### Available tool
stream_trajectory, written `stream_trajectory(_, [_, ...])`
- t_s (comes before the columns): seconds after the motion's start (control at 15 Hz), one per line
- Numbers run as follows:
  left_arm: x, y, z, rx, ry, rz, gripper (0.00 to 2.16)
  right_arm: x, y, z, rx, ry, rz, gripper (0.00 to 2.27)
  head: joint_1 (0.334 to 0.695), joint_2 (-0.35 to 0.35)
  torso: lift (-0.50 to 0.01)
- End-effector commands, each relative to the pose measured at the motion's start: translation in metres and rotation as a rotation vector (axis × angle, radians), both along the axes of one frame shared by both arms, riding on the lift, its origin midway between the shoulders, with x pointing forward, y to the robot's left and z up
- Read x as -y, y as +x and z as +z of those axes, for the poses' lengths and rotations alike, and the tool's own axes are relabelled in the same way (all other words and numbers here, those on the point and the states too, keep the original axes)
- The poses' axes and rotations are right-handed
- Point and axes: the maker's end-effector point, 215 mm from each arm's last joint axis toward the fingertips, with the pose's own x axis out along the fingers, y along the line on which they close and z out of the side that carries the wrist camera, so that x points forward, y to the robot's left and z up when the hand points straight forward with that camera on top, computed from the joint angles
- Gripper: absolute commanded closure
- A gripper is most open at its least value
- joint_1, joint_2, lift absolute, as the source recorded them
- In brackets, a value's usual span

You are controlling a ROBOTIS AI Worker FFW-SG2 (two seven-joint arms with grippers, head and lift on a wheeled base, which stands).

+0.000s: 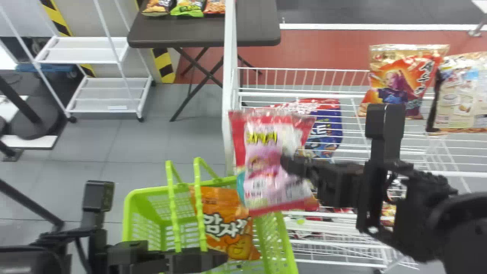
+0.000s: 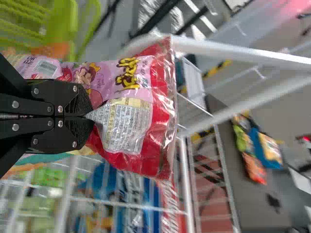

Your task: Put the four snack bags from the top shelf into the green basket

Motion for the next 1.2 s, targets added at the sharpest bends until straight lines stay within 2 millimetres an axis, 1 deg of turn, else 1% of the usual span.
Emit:
stream_trajectory(0.0, [0.002, -0.001, 0.003, 0.003, -0.010, -0.010, 2.15, -0.032, -0.025, -0.013, -0.049, 0.011, 0.070, 2.26, 0.695, 0.148, 0.000])
stream_trajectory(0.2, [0.008, -0.003, 0.005, -0.006, -0.017, -0.022, 2.15, -0.067, -0.047, -0.040, -0.112, -0.002, 0.145, 2.26, 0.695, 0.207, 0.000])
stream_trajectory(0.27, [0.010, -0.003, 0.005, -0.009, -0.018, -0.024, 2.15, -0.079, -0.055, -0.053, -0.138, -0.013, 0.175, 2.26, 0.695, 0.227, 0.000])
stream_trajectory(0.33, [0.011, -0.002, 0.006, -0.009, -0.019, -0.028, 2.15, -0.090, -0.063, -0.066, -0.163, -0.031, 0.206, 2.26, 0.695, 0.265, 0.000])
stream_trajectory(0.47, [0.014, -0.002, 0.006, -0.012, -0.019, -0.035, 2.15, -0.114, -0.072, -0.091, -0.190, -0.080, 0.275, 2.26, 0.695, 0.306, 0.000])
stream_trajectory(0.53, [0.015, -0.002, 0.006, -0.012, -0.022, -0.037, 2.15, -0.130, -0.072, -0.099, -0.183, -0.088, 0.308, 2.17, 0.695, 0.326, 0.000])
stream_trajectory(0.6, [0.016, -0.002, 0.007, -0.011, -0.022, -0.037, 2.15, -0.139, -0.075, -0.102, -0.182, -0.098, 0.335, 1.92, 0.695, 0.344, 0.000])
stream_trajectory(0.67, [0.015, -0.002, 0.006, -0.011, -0.020, -0.037, 2.15, -0.141, -0.078, -0.104, -0.184, -0.114, 0.348, 1.11, 0.695, 0.350, 0.000])
stream_trajectory(0.73, [0.012, -0.002, 0.005, -0.013, -0.017, -0.033, 2.15, -0.139, -0.077, -0.102, -0.178, -0.118, 0.342, 0.06, 0.695, 0.350, 0.000])
stream_trajectory(0.8, [0.011, -0.003, 0.005, -0.015, -0.015, -0.030, 2.15, -0.131, -0.075, -0.097, -0.178, -0.119, 0.326, 0.00, 0.695, 0.350, 0.000])
stream_trajectory(0.87, [0.010, -0.003, 0.004, -0.015, -0.013, -0.029, 2.15, -0.118, -0.072, -0.087, -0.175, -0.108, 0.295, 0.00, 0.695, 0.350, 0.000])
stream_trajectory(0.93, [0.010, -0.002, 0.003, -0.017, -0.013, -0.028, 2.15, -0.107, -0.068, -0.071, -0.159, -0.062, 0.258, 0.02, 0.695, 0.350, 0.000])
stream_trajectory(1.0, [0.010, -0.002, 0.003, -0.016, -0.015, -0.028, 2.15, -0.088, -0.059, -0.053, -0.143, -0.012, 0.211, 0.03, 0.695, 0.350, 0.000])
stream_trajectory(1.07, [0.010, -0.002, 0.004, -0.017, -0.017, -0.030, 2.15, -0.068, -0.050, -0.040, -0.131, 0.016, 0.168, 0.03, 0.695, 0.350, 0.000])
stream_trajectory(1.13, [0.010, -0.001, 0.004, -0.015, -0.018, -0.029, 2.15, -0.036, -0.032, -0.030, -0.109, 0.033, 0.094, 0.04, 0.695, 0.337, 0.000])
